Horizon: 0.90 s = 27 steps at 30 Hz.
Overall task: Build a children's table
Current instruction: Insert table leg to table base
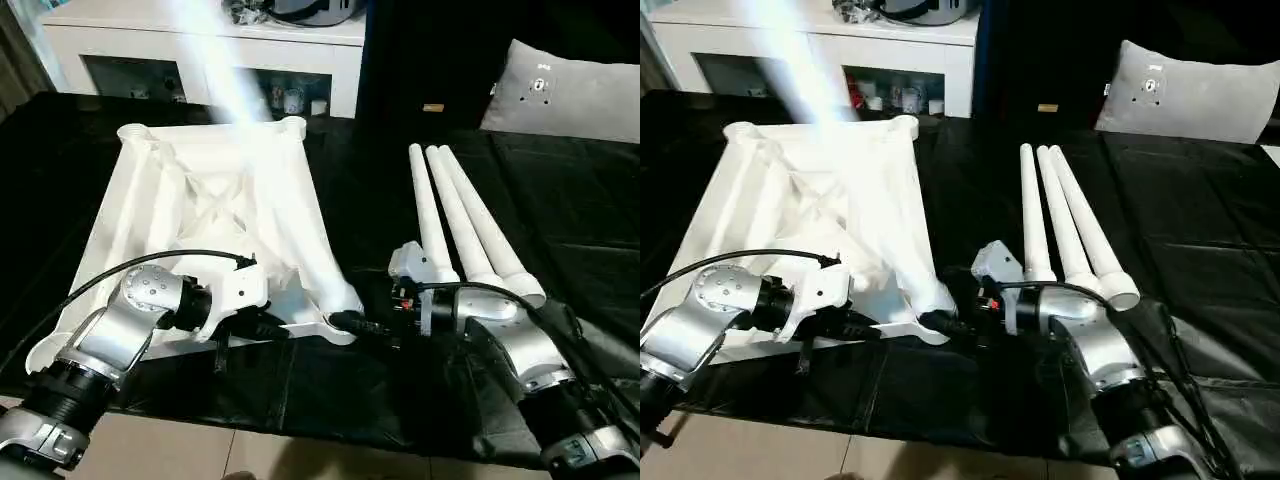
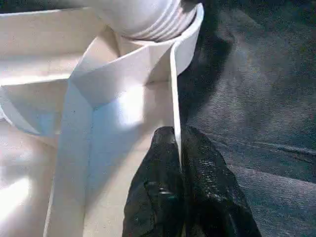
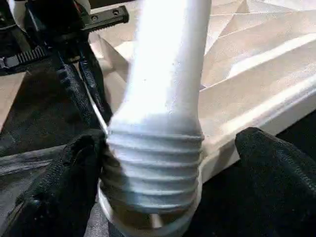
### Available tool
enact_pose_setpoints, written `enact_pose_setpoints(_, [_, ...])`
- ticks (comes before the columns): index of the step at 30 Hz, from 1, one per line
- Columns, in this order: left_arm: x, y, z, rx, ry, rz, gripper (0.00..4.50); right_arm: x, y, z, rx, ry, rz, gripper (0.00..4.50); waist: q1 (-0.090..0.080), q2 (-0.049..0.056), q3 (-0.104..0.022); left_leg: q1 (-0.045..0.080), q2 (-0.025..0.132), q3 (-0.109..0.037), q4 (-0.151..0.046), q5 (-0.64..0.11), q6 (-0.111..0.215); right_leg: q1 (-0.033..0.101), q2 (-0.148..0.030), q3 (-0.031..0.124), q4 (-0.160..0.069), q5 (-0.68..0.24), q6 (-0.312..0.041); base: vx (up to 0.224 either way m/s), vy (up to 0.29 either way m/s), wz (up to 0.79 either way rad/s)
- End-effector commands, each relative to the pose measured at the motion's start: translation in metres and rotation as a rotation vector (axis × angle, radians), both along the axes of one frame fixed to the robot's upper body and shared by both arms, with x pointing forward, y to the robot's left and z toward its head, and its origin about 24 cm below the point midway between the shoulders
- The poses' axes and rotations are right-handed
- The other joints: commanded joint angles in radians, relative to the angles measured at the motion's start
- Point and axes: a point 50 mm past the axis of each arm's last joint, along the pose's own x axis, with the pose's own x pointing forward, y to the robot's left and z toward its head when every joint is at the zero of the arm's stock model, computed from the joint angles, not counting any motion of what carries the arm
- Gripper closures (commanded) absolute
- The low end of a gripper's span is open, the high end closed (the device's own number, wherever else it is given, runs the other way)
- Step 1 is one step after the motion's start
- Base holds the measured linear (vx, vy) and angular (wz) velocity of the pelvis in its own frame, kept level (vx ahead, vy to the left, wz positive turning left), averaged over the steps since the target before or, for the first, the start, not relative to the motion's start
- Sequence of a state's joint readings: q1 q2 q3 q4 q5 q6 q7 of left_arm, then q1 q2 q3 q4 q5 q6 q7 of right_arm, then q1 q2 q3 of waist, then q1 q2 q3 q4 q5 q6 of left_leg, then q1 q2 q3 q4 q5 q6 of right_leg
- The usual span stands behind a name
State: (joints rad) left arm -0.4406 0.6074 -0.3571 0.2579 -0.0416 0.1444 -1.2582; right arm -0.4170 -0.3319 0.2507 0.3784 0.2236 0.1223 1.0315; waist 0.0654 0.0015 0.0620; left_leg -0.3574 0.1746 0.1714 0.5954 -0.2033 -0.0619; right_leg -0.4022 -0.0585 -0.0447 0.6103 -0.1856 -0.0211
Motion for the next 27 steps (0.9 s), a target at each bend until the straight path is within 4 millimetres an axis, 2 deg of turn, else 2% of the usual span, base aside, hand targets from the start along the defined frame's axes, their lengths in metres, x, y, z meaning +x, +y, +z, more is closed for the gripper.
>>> enact_pose_setpoints(1, [-0.003, -0.009, 0.003, 0.02, -0.002, -0.101, 4.5, 0.003, 0.001, 0.003, 0.003, 0.007, 0.007, 0.17, -0.001, 0.014, -0.069, 0.007, 0.051, -0.013, -0.071, -0.162, 0.02, 0.055, -0.076, 0.047, -0.063, -0.139, -0.25, 0.0, 0.0, 0.0])
enact_pose_setpoints(5, [-0.003, -0.009, 0.002, 0.019, -0.001, -0.102, 4.5, 0.002, 0.007, -0.002, -0.014, 0.044, 0.013, 0.53, 0.001, 0.017, -0.07, 0.007, 0.051, -0.013, -0.069, -0.153, 0.019, 0.055, -0.076, 0.046, -0.059, -0.113, -0.258, 0.0, 0.0, 0.0])
enact_pose_setpoints(7, [-0.004, -0.01, 0.001, 0.021, -0.001, -0.104, 4.5, 0.005, 0.013, -0.008, -0.031, 0.05, -0.041, 0.75, 0.001, 0.016, -0.07, 0.007, 0.05, -0.012, -0.069, -0.156, 0.014, 0.055, -0.078, 0.047, -0.061, -0.122, -0.258, 0.0, 0.0, 0.0])
enact_pose_setpoints(10, [-0.005, -0.01, 0.002, 0.021, -0.002, -0.103, 4.5, 0.007, 0.018, -0.008, -0.001, 0.045, -0.091, 0.98, 0.0, 0.018, -0.07, 0.008, 0.051, -0.014, -0.072, -0.164, 0.0, 0.054, -0.077, 0.046, -0.059, -0.126, -0.254, 0.0, 0.0, 0.0])
enact_pose_setpoints(11, [-0.005, -0.01, 0.001, 0.02, -0.001, -0.101, 4.5, 0.008, 0.02, -0.007, 0.016, 0.047, -0.108, 1.09, 0.001, 0.024, -0.069, 0.011, 0.05, -0.015, -0.072, -0.179, -0.006, 0.053, -0.077, 0.047, -0.06, -0.139, -0.249, 0.0, 0.0, 0.0])
enact_pose_setpoints(12, [-0.006, -0.01, 0.001, 0.02, -0.001, -0.1, 4.5, 0.008, 0.021, -0.007, 0.025, 0.046, -0.119, 1.17, -0.001, 0.022, -0.069, 0.01, 0.051, -0.014, -0.073, -0.181, -0.007, 0.054, -0.077, 0.047, -0.061, -0.139, -0.248, 0.0, 0.0, 0.0])
enact_pose_setpoints(17, [-0.006, -0.009, 0.001, 0.018, -0.004, -0.087, 4.5, 0.008, 0.021, -0.01, 0.035, 0.036, -0.177, 1.6, -0.001, 0.024, -0.071, 0.01, 0.05, -0.014, -0.072, -0.168, -0.013, 0.055, -0.075, 0.046, -0.056, -0.092, -0.252, 0.0, 0.0, 0.0])
enact_pose_setpoints(22, [-0.006, -0.007, 0.003, 0.018, -0.049, -0.041, 4.5, 0.003, 0.019, -0.011, 0.055, 0.044, -0.185, 1.7, -0.001, 0.024, -0.07, 0.01, 0.051, -0.014, -0.072, -0.179, -0.01, 0.056, -0.075, 0.047, -0.057, -0.093, -0.251, 0.0, 0.0, 0.0])
enact_pose_setpoints(25, [-0.005, -0.008, 0.009, -0.033, -0.045, -0.004, 4.5, 0.001, 0.016, -0.009, 0.075, 0.04, -0.196, 1.73, -0.002, 0.025, -0.068, 0.009, 0.051, -0.015, -0.074, -0.196, -0.013, 0.056, -0.076, 0.047, -0.06, -0.126, -0.246, 0.0, 0.0, 0.0])
enact_pose_setpoints(27, [-0.008, -0.008, 0.015, -0.081, -0.019, -0.004, 4.07, 0.001, 0.014, -0.006, 0.096, 0.033, -0.207, 1.73, -0.004, 0.025, -0.068, 0.01, 0.05, -0.015, -0.074, -0.2, -0.013, 0.055, -0.075, 0.048, -0.062, -0.146, -0.242, 0.0, 0.0, 0.0])
